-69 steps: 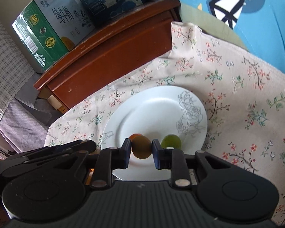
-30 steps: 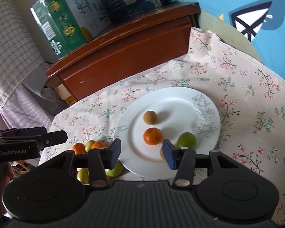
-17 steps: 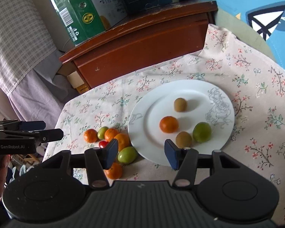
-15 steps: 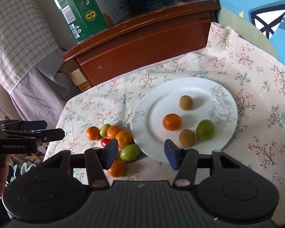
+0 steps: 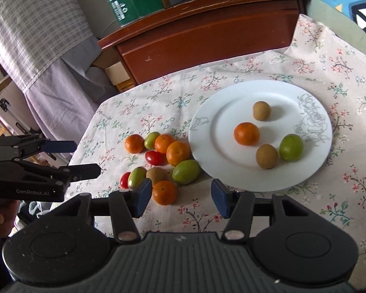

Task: Organize fruits
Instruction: 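Withdraw both tools from the plate back toward the fruit cluster, then grasp a green fruit with the left tool while the right tool grasps a mandarin, then carry the green fruit onto the plate and open the left tool while the right releases the mandarin there, then withdraw both tools from the plate back toward the fruit cluster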

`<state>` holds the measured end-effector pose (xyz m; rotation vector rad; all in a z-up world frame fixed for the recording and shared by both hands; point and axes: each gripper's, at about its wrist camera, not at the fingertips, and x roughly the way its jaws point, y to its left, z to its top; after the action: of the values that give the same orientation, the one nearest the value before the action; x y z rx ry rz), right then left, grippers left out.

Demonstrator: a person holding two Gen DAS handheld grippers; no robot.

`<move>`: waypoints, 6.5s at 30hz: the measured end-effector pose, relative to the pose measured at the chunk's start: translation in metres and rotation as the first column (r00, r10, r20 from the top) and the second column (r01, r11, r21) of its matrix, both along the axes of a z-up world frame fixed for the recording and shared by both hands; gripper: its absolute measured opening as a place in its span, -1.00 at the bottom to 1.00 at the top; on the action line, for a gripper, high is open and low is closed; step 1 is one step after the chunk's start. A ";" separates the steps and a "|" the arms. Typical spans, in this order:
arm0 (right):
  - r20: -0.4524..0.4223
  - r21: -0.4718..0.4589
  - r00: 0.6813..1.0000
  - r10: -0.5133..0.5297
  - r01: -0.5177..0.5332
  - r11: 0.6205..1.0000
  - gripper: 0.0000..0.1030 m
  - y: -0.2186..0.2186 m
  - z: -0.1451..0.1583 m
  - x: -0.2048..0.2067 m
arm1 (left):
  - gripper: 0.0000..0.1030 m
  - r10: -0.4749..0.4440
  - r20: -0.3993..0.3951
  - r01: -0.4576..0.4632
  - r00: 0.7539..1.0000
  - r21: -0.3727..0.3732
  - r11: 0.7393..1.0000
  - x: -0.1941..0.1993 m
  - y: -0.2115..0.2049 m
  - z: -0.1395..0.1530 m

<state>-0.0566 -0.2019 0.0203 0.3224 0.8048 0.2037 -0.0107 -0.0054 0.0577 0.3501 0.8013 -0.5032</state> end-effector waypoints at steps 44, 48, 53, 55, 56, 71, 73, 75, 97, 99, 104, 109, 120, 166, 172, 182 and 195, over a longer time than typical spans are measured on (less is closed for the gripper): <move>-0.059 0.019 0.995 0.080 -0.079 0.997 -0.47 0.014 -0.028 0.025 | -0.21 -0.351 -0.048 0.352 0.935 0.025 0.936 0.017 -0.043 -0.051; -0.062 0.025 0.995 0.080 -0.078 0.997 -0.47 0.013 -0.028 0.024 | -0.33 -0.359 -0.045 0.360 0.932 0.018 0.933 0.015 -0.043 -0.051; -0.060 0.023 0.995 0.082 -0.081 0.996 -0.48 0.013 -0.028 0.024 | -0.42 -0.352 -0.040 0.353 0.935 0.014 0.936 0.014 -0.044 -0.049; -0.057 0.016 0.995 0.085 -0.084 0.996 -0.48 0.014 -0.028 0.024 | -0.42 -0.355 -0.033 0.355 0.934 0.020 0.935 0.011 -0.045 -0.048; -0.056 0.014 0.995 0.086 -0.085 0.996 -0.48 0.014 -0.028 0.024 | -0.42 -0.355 -0.031 0.356 0.934 0.021 0.934 0.011 -0.045 -0.048; -0.017 0.019 0.999 0.052 -0.051 0.998 -0.49 0.013 -0.010 0.016 | -0.42 -0.316 0.028 0.316 0.948 0.004 0.949 0.002 -0.045 -0.021; -0.009 0.013 0.999 0.046 -0.046 0.999 -0.49 0.013 -0.006 0.014 | -0.42 -0.306 0.026 0.306 0.952 -0.003 0.952 0.001 -0.045 -0.018; -0.001 0.008 0.999 0.039 -0.039 0.999 -0.49 0.013 -0.003 0.013 | -0.42 -0.292 0.025 0.292 0.956 -0.006 0.956 0.001 -0.045 -0.015; 0.136 0.025 0.989 -0.063 0.061 0.998 -0.49 -0.017 0.051 -0.001 | -0.42 -0.187 0.111 0.201 0.976 -0.132 0.971 0.001 -0.059 0.039; 0.145 0.033 0.986 -0.077 0.073 0.997 -0.49 -0.022 0.055 -0.002 | -0.42 -0.189 0.115 0.204 0.975 -0.139 0.969 0.001 -0.063 0.042; 0.162 0.041 0.981 -0.106 0.101 0.994 -0.49 -0.031 0.060 -0.004 | -0.42 -0.187 0.122 0.205 0.975 -0.156 0.966 0.002 -0.073 0.045; 0.168 0.047 0.976 -0.138 0.132 0.990 -0.49 -0.040 0.064 -0.004 | -0.42 -0.177 0.122 0.196 0.977 -0.166 0.966 0.004 -0.080 0.045; 0.181 0.093 0.951 -0.252 0.239 0.967 -0.49 -0.075 0.067 -0.005 | -0.42 -0.132 0.096 0.148 0.987 -0.193 0.970 0.019 -0.098 0.037; 0.013 0.188 0.900 -0.436 0.426 0.885 -0.41 -0.113 0.002 0.024 | 0.25 0.046 -0.033 -0.052 0.998 -0.213 0.976 0.058 -0.117 -0.004; 0.012 0.185 0.912 -0.411 0.402 0.897 -0.37 -0.105 0.008 0.022 | 0.50 0.081 -0.018 -0.083 0.997 -0.181 0.980 0.054 -0.106 0.007; 0.037 0.160 0.934 -0.356 0.347 0.924 -0.36 -0.086 0.022 0.015 | 0.59 0.115 -0.007 -0.114 0.993 -0.172 0.978 0.047 -0.080 0.025; 0.047 0.120 0.959 -0.279 0.272 0.955 -0.36 -0.059 0.030 0.009 | 0.65 0.131 0.006 -0.129 0.991 -0.134 0.983 0.034 -0.049 0.032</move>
<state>-0.0474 -0.2614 0.0507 0.5280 0.6786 -0.0030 0.0230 -0.0548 0.0898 0.1763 0.7661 -0.4291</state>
